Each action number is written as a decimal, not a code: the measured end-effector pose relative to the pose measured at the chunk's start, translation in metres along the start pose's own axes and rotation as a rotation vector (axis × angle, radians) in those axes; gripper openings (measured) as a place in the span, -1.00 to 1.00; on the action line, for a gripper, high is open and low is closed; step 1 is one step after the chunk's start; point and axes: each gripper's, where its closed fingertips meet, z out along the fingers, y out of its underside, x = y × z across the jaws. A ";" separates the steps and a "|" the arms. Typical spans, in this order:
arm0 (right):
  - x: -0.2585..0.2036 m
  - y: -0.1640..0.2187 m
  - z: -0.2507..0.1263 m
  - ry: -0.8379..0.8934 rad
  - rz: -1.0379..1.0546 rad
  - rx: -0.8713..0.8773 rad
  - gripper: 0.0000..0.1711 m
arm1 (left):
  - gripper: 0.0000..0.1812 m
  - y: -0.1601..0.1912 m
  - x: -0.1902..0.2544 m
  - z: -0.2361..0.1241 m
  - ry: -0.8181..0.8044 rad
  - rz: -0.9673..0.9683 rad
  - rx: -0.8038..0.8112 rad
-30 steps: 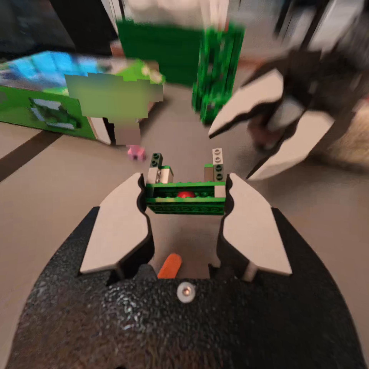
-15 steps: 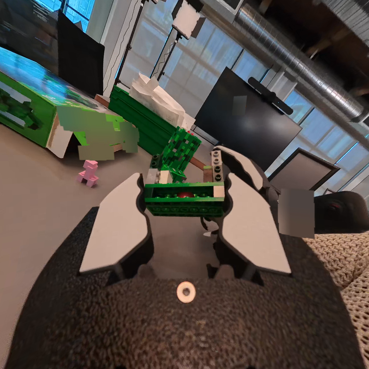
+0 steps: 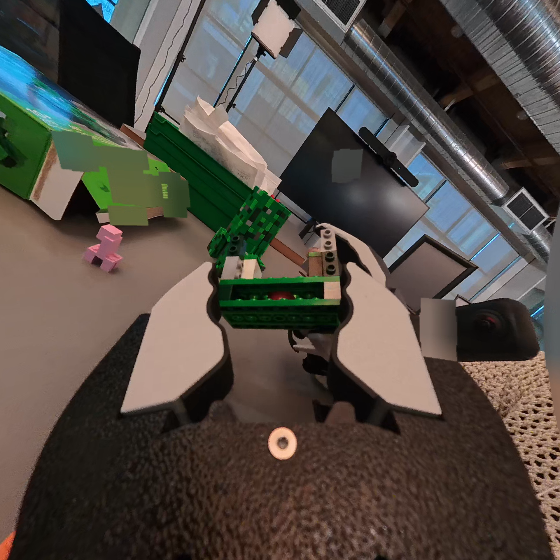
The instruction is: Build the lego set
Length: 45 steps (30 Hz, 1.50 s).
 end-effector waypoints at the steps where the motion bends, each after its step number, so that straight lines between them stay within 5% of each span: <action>1: 0.000 0.000 0.000 0.002 -0.001 0.001 -0.21 | -0.16 0.000 0.000 0.000 0.003 -0.004 0.002; 20: -0.002 0.005 -0.007 -0.112 -0.091 0.009 -0.22 | -0.15 0.014 0.001 0.003 0.025 0.075 -0.124; 22: -0.007 0.009 -0.008 -0.184 -0.048 0.001 -0.22 | 0.01 0.017 0.002 0.001 0.047 0.232 -0.193; 25: -0.015 0.020 -0.011 -0.311 0.024 -0.012 -0.22 | 0.09 0.014 -0.008 -0.009 -0.016 0.721 -0.273; 30: -0.048 0.040 -0.020 -0.532 -0.013 -0.032 -0.22 | -0.11 0.044 -0.007 -0.024 0.050 1.259 -0.415; 36: -0.055 0.045 -0.026 -0.621 0.028 -0.024 -0.22 | -0.13 0.069 -0.017 -0.031 0.108 1.308 -0.561; 45: -0.058 0.045 -0.033 -0.682 0.046 -0.002 -0.22 | -0.33 0.076 -0.012 -0.027 0.093 1.347 -0.543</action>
